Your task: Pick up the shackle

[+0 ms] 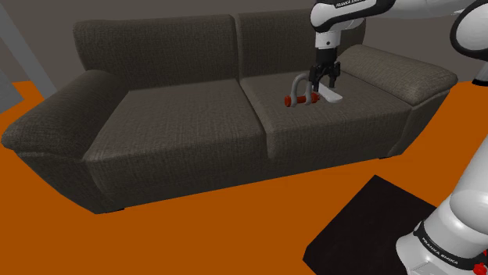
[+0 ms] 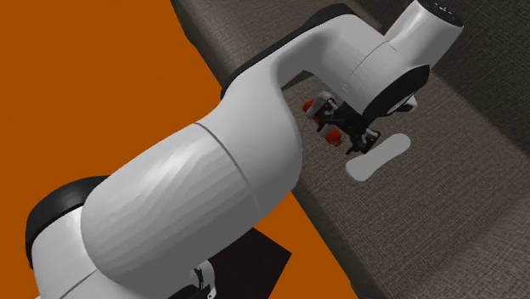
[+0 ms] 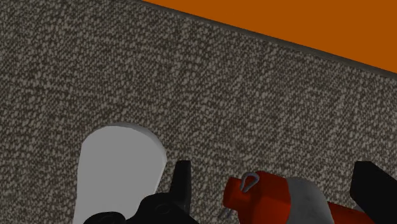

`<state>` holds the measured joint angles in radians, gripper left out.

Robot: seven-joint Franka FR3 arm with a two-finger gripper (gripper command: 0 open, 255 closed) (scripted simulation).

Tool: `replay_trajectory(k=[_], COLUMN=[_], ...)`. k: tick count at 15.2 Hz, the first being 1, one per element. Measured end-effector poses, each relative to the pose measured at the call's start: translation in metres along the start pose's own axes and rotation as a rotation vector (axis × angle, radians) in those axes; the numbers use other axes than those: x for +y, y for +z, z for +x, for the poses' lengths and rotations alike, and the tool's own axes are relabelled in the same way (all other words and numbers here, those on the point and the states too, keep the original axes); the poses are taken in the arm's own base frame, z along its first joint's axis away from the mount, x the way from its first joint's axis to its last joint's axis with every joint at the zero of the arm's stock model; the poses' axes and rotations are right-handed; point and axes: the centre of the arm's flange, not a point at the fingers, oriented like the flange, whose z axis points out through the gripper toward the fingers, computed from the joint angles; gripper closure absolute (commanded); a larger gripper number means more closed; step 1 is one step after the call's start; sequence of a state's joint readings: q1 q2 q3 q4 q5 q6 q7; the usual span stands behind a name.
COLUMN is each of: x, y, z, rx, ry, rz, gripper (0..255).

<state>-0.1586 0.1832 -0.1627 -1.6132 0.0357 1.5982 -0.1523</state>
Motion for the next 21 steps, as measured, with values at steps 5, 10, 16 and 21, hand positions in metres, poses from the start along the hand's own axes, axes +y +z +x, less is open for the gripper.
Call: replay_trajectory(k=[5, 10, 16, 21], x=[0.003, 0.004, 0.004, 0.005], y=[0.024, 0.037, 0.038, 0.026], z=[0.010, 0.012, 0.012, 0.010], rx=[0.000, 0.000, 0.000, 0.000], ry=[0.002, 0.002, 0.002, 0.002], rz=[0.000, 0.000, 0.000, 0.000], gripper=[0, 255, 255, 255])
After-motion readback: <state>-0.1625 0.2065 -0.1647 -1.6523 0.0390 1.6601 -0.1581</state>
